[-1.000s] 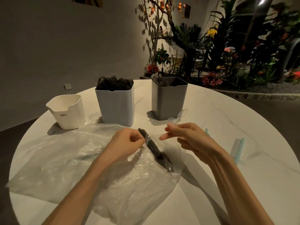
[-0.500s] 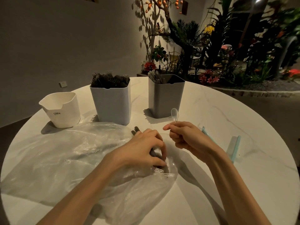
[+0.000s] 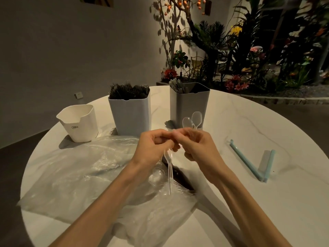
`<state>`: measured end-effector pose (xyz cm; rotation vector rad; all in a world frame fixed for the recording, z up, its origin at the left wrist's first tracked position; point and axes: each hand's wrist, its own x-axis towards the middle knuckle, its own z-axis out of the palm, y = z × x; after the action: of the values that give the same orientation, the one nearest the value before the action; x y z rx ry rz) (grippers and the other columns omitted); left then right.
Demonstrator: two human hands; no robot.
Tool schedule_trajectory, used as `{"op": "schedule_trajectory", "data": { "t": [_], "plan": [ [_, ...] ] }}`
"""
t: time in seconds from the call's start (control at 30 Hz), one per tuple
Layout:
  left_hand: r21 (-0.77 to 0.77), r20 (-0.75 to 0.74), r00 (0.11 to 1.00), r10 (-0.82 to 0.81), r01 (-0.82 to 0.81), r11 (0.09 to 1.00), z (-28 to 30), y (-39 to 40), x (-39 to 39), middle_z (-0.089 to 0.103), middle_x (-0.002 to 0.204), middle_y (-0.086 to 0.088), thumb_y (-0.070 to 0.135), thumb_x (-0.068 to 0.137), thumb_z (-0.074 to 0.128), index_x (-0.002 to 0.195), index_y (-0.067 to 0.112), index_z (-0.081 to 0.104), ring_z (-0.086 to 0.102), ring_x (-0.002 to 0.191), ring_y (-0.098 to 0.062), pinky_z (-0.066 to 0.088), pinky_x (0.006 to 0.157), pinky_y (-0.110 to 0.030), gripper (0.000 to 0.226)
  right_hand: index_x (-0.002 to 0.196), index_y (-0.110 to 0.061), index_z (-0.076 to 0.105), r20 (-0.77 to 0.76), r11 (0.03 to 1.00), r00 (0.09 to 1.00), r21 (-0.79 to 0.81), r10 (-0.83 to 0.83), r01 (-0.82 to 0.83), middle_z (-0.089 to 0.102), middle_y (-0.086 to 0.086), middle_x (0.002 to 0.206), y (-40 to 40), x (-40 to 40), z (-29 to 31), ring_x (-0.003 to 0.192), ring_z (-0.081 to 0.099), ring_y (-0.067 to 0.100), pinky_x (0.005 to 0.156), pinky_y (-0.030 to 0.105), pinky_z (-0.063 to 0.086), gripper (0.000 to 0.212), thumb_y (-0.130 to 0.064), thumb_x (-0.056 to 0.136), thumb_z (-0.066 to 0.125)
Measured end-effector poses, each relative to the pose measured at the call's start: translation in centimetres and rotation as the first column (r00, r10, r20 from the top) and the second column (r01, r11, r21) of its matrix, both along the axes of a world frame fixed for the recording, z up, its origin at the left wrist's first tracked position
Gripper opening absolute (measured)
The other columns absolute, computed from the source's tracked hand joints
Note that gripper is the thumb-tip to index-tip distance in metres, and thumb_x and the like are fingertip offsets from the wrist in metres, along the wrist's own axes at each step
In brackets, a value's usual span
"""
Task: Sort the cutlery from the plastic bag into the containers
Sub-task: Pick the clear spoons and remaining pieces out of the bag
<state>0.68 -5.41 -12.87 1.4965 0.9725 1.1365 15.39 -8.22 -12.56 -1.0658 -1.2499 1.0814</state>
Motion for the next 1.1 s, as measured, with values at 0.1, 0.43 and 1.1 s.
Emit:
{"op": "schedule_trajectory", "data": {
  "t": [0.1, 0.43, 1.1],
  "plan": [
    [0.024, -0.185, 0.982, 0.046, -0.043, 0.999, 0.1, 0.7, -1.7, 0.076, 0.079, -0.009, 0.007, 0.091, 0.070, 0.091, 0.009, 0.075, 0.067, 0.063, -0.008, 0.044, 0.053, -0.011, 0.005, 0.098, -0.006, 0.074, 0.088, 0.996, 0.993, -0.051, -0.073, 0.078, 0.047, -0.017, 0.048, 0.2, -0.3, -0.6, 0.046, 0.033, 0.002, 0.046, 0.017, 0.027, 0.028, -0.031, 0.100, 0.061],
    [-0.092, -0.576, 0.815, -0.064, 0.013, 0.996, -0.5, -1.1, -7.8, 0.064, 0.057, -0.003, 0.039, 0.093, 0.068, 0.073, 0.015, 0.070, 0.051, 0.048, -0.018, 0.042, 0.051, -0.026, 0.031, 0.065, -0.010, 0.066, 0.793, 0.951, 0.584, -0.290, 0.176, 0.108, 0.050, -0.007, 0.048, -3.4, -0.7, 0.4, 0.045, 0.040, 0.008, 0.051, 0.027, 0.035, 0.071, -0.081, 0.065, 0.068],
    [-0.256, -0.605, 0.739, -0.297, 0.173, 0.951, -1.4, -3.1, -8.5, 0.067, 0.062, 0.000, 0.017, 0.069, 0.092, 0.086, 0.007, 0.068, 0.062, 0.058, -0.013, 0.051, 0.061, -0.031, 0.031, 0.100, -0.019, 0.060, 0.950, 0.961, 0.166, -0.246, 0.264, -0.123, 0.064, 0.001, 0.096, -2.7, -1.6, -0.8, 0.083, 0.057, 0.018, 0.071, 0.032, 0.050, 0.051, -0.065, 0.081, 0.070]
  ]
}}
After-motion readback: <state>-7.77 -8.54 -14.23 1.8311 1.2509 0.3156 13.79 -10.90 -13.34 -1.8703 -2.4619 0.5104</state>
